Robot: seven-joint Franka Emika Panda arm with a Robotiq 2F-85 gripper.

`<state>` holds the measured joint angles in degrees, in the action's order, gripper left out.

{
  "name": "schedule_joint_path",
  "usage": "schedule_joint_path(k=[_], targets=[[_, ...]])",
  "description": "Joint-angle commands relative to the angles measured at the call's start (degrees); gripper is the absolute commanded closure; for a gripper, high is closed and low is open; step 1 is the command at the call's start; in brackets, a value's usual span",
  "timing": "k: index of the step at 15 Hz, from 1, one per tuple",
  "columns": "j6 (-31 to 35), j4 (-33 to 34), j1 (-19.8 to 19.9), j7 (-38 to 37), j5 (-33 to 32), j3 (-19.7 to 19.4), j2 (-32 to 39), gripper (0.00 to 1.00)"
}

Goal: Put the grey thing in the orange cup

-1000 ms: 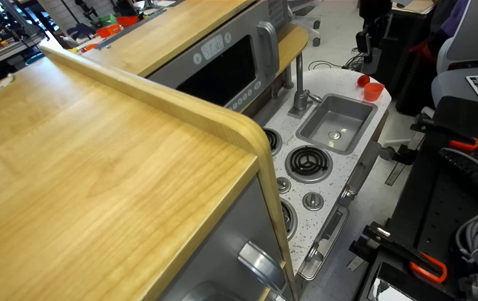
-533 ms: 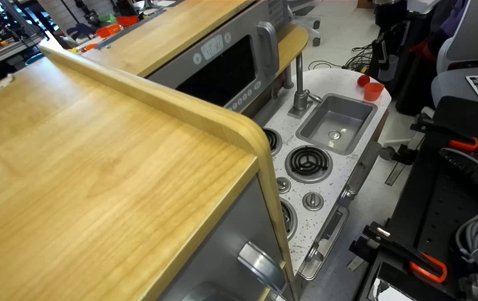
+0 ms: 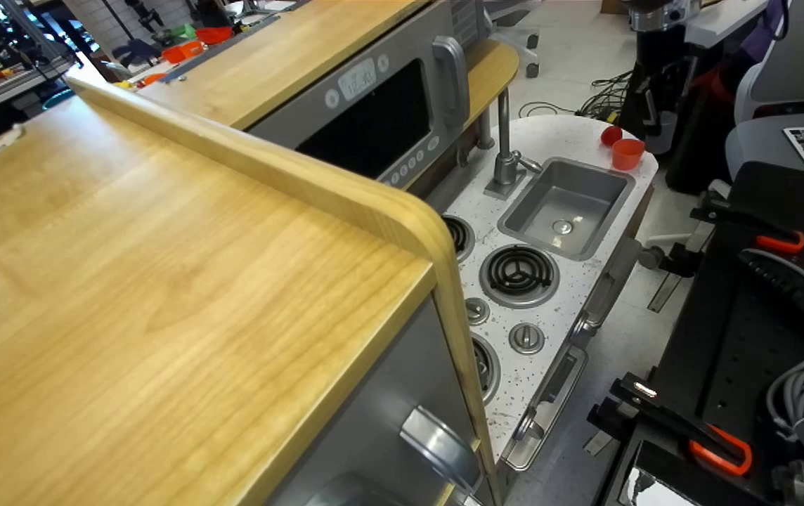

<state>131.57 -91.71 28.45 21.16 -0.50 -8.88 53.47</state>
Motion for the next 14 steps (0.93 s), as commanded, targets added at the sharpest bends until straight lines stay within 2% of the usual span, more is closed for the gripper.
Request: schedule_joint_path(k=[1,10,14], targets=[[-2.36,4.01,0.26,-1.76,0.98,0.38,2.52,0.83],[-9.81,11.13,0.41,-5.03,3.54,0.92,4.2,0.83],[-9.29,14.41,0.44,-6.56,3.19,0.36,6.3,0.83]])
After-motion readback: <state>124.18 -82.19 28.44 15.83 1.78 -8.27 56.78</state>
